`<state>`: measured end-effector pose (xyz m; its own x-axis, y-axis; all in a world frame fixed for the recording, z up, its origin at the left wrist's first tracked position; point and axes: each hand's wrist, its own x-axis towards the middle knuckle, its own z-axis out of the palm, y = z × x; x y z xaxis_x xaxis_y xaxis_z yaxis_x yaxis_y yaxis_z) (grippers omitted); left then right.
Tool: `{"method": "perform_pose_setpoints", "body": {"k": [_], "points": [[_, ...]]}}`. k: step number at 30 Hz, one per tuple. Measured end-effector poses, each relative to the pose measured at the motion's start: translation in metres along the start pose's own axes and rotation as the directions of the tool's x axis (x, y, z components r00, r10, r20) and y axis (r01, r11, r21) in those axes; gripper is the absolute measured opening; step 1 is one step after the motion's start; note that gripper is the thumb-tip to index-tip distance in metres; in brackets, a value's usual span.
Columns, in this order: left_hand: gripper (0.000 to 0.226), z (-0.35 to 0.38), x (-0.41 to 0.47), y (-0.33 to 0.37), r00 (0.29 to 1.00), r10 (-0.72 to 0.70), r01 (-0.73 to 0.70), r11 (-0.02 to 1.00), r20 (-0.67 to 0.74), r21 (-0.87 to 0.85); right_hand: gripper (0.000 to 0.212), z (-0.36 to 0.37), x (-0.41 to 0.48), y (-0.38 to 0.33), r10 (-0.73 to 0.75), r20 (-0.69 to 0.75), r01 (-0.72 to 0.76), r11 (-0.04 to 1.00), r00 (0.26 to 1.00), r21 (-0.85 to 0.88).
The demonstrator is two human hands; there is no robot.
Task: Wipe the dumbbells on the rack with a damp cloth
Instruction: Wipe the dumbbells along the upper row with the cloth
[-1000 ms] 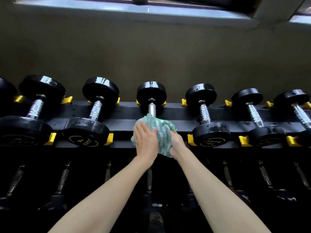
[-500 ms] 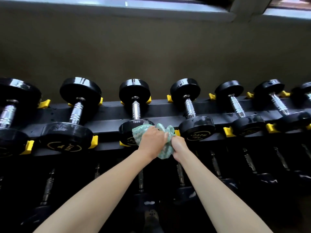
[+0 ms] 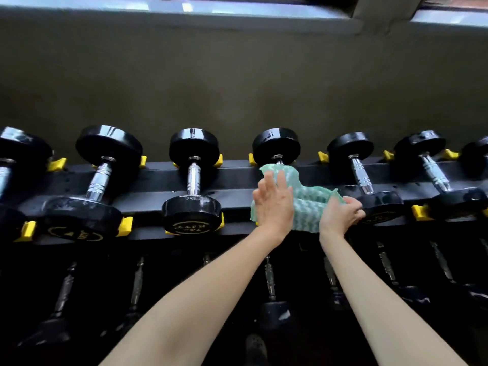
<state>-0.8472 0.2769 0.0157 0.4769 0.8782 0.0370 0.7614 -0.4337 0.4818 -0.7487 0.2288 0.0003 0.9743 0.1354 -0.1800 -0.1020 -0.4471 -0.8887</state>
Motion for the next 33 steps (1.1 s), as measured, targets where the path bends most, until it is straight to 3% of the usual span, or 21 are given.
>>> {"method": "perform_pose_setpoints", "body": {"k": [2,4,7,10,12,15,19,22,28,33], "points": [[0.050,0.016,0.007,0.004,0.992,-0.077,0.076,0.997,0.100,0.021,0.033,0.012,0.014,0.015,0.127,0.181,-0.105,0.986,0.975,-0.129],[0.065,0.027,0.009,-0.001,0.976,-0.139,0.140,0.990,0.168,0.006,0.034,0.020,0.016,0.028,0.208,0.427,-0.149,0.975,0.880,-0.168],[0.048,0.034,0.004,-0.006,0.945,-0.284,0.317,0.916,0.161,-0.247,0.039,0.024,0.021,0.027,0.251,0.470,-0.169,0.963,0.846,-0.208],[0.033,0.035,0.007,-0.006,0.872,-0.457,0.484,0.758,0.172,-0.437,0.044,0.024,0.019,0.007,0.134,0.471,0.039,0.940,0.872,-0.338],[0.031,0.037,0.010,-0.011,0.829,-0.508,0.555,0.701,0.234,-0.448,0.045,0.025,0.010,0.001,0.004,0.507,0.201,0.916,0.862,-0.348],[0.038,0.031,0.012,-0.018,0.813,-0.499,0.582,0.689,0.299,-0.432,0.052,0.028,0.001,0.001,-0.197,0.582,0.441,0.842,0.789,-0.312],[0.051,0.029,0.012,-0.018,0.723,-0.580,0.690,0.572,0.377,-0.444,0.057,0.027,0.001,0.004,-0.400,0.683,0.708,0.662,0.611,-0.246],[0.055,0.032,0.006,-0.013,0.765,-0.561,0.642,0.621,0.317,-0.449,0.054,0.021,0.006,0.009,-0.374,0.704,0.678,0.706,0.604,-0.206],[0.045,0.044,-0.017,-0.003,0.883,-0.457,0.437,0.722,0.106,-0.537,0.066,0.015,0.005,0.006,-0.165,0.658,0.452,0.842,0.735,-0.295],[0.040,0.040,-0.031,-0.003,0.952,-0.298,0.305,0.877,0.078,-0.371,0.056,0.004,-0.006,0.010,-0.189,0.656,0.471,0.835,0.730,-0.284]]}}
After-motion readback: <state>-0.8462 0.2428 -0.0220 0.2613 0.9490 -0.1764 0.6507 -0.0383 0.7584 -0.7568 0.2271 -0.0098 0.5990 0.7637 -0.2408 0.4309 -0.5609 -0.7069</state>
